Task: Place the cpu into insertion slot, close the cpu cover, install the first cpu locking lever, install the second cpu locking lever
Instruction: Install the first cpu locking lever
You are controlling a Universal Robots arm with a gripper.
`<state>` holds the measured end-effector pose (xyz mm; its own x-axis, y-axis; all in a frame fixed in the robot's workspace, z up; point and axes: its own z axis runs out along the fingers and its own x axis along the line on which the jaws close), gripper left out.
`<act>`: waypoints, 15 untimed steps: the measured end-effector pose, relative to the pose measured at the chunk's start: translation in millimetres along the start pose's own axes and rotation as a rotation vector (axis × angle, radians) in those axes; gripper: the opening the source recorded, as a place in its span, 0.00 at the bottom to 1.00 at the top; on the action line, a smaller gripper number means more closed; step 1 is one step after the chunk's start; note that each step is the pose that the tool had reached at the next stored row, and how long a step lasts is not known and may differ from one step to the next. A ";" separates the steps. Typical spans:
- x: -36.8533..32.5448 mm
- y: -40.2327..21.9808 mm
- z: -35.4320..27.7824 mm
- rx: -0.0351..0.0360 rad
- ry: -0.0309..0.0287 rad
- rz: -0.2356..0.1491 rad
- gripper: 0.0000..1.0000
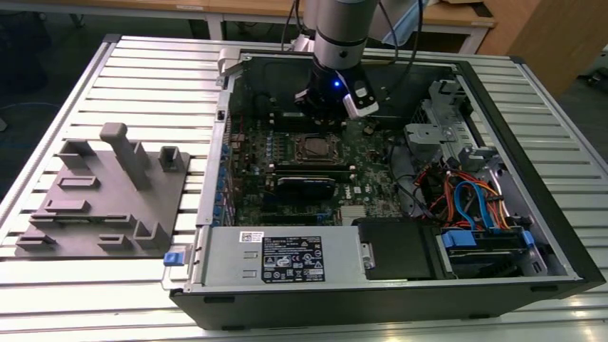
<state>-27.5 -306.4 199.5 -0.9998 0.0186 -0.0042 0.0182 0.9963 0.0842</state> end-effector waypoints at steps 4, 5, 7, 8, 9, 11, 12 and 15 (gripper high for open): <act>0.0 0.1 -0.9 0.0001 -0.0001 0.000 0.10; 0.0 0.2 -1.5 0.0000 -0.0001 0.000 0.10; 0.0 0.2 -2.2 -0.0001 -0.0002 0.000 0.10; -0.1 0.3 -2.6 0.0000 -0.0002 0.000 0.10; 0.0 0.3 -2.8 0.0001 -0.0001 0.000 0.10; -0.6 0.3 -3.3 0.0000 -0.0002 0.000 0.10; -0.9 0.3 -3.3 -0.0001 -0.0002 0.000 0.10; -1.7 0.3 -3.5 0.0001 -0.0001 0.000 0.10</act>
<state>-25.8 -306.4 202.9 -0.9998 0.0186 -0.0042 0.0182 0.9963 0.0841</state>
